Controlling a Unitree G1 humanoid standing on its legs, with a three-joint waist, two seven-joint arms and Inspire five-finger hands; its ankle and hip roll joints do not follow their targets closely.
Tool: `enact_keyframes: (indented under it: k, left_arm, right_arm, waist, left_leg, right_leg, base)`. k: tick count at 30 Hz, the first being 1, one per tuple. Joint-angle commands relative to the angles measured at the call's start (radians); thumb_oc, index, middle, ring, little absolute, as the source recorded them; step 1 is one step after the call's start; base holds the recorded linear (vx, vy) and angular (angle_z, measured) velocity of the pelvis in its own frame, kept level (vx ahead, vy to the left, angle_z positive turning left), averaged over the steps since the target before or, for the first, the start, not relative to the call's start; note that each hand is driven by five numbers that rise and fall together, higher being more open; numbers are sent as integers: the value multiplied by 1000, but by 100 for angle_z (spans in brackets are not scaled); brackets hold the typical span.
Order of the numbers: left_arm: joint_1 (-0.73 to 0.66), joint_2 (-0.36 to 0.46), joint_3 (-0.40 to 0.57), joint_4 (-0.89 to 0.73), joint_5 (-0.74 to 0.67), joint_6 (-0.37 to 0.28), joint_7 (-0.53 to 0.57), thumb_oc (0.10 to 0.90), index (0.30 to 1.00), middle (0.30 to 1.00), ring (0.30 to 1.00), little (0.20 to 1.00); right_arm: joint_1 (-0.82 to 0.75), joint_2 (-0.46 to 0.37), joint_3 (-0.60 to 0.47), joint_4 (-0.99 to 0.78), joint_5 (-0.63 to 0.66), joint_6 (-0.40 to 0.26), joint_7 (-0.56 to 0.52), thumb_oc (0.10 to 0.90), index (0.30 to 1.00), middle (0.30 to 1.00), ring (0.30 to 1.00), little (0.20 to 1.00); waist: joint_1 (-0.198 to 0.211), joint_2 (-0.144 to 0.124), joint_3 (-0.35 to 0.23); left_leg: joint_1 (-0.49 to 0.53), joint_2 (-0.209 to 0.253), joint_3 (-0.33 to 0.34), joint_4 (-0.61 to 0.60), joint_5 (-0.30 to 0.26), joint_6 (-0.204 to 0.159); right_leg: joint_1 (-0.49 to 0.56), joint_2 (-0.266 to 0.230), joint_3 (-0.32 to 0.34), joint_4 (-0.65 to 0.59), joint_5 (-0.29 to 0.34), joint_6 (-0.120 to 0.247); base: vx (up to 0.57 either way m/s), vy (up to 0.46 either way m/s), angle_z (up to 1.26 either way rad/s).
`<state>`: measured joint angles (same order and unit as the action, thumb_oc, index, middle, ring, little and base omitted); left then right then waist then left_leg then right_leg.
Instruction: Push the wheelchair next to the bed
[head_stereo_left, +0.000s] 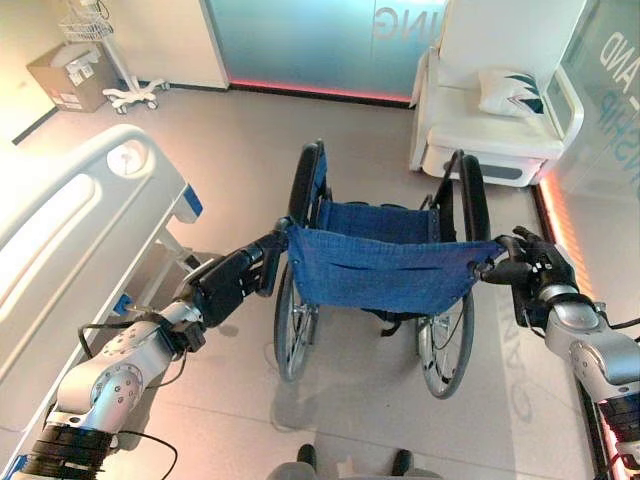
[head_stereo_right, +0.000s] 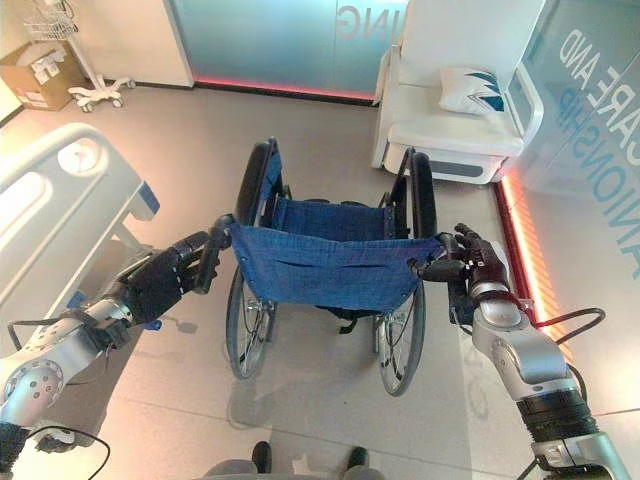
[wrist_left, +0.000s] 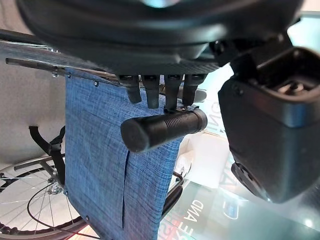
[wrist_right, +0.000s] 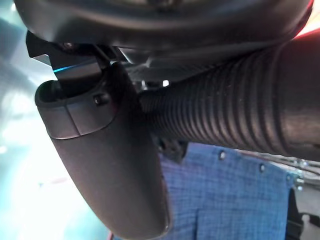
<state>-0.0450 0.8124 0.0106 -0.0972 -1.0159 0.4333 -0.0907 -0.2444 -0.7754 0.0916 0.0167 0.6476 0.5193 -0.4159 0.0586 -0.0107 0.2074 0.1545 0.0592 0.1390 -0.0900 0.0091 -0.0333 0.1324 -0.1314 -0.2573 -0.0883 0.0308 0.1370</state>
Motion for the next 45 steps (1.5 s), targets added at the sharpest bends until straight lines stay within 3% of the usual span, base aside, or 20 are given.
enact_keyframes:
  k: [1,7,9,10,20,24,33,38,45]
  left_arm:
    - [-157,1,-63,-52,-59,-36,-41,800,900,900,900,900]
    - [-169,12,-75,-59,-59,-32,-39,800,900,900,900,900]
    - [-177,18,-82,-55,-52,-33,-41,800,900,900,900,900]
    - [-178,19,-81,-53,-50,-32,-45,800,900,900,900,900]
    - [-176,19,-87,-57,-54,-16,-90,800,900,900,900,900]
    - [-183,24,-126,-87,-93,77,-195,800,900,900,900,900]
    - [-247,62,-204,-61,-32,67,-206,800,900,900,900,900]
    - [-271,101,-214,-66,92,42,-230,800,900,900,900,900]
    - [-305,135,-223,-45,39,116,-183,800,900,900,900,900]
  right_arm:
    - [-51,-40,68,49,110,44,-93,800,900,900,900,900]
    - [-78,-45,93,84,145,85,-84,800,900,900,900,900]
    - [-96,-58,110,96,117,114,-48,511,467,467,467,467]
    - [-98,-65,112,98,110,123,-27,400,300,300,300,300]
    - [-91,-90,135,92,95,124,41,400,300,300,300,300]
    - [-90,-98,139,76,70,132,55,400,300,300,300,300]
    - [-137,-120,190,85,94,140,51,400,300,300,300,300]
    - [-138,-133,188,86,98,140,65,400,300,300,300,300]
    - [-145,-138,194,100,107,131,70,400,300,300,300,300]
  waist:
    - [-11,32,-45]
    - [-7,31,-47]
    - [-6,30,-48]
    - [-6,29,-48]
    - [-12,29,-49]
    - [-19,34,-49]
    - [-30,42,-54]
    - [-33,47,-53]
    - [-35,53,-57]
  left_leg:
    - [-27,21,44,12,4,-42]
    - [-23,22,43,13,6,-44]
    - [-23,23,43,13,7,-45]
    - [-22,23,43,12,7,-45]
    - [-12,24,44,8,8,-46]
    - [-7,24,48,8,8,-46]
    - [3,23,59,7,7,-47]
    - [7,23,62,7,8,-46]
    - [10,19,61,5,7,-45]
  right_leg:
    - [-13,-12,-25,69,-46,6]
    - [-8,-10,-29,70,-47,4]
    - [-8,-8,-30,70,-49,3]
    - [-7,-8,-30,70,-49,3]
    - [0,-2,-27,65,-48,0]
    - [1,-1,-22,62,-45,3]
    - [9,1,-16,57,-44,5]
    - [12,3,-15,55,-44,6]
    - [18,4,-17,52,-44,7]
  base:
    - [0,0,0]
    - [0,0,0]
    - [0,0,0]
    - [0,0,0]
    - [0,0,0]
    - [0,0,0]
    - [0,0,0]
    - [0,0,0]
    - [0,0,0]
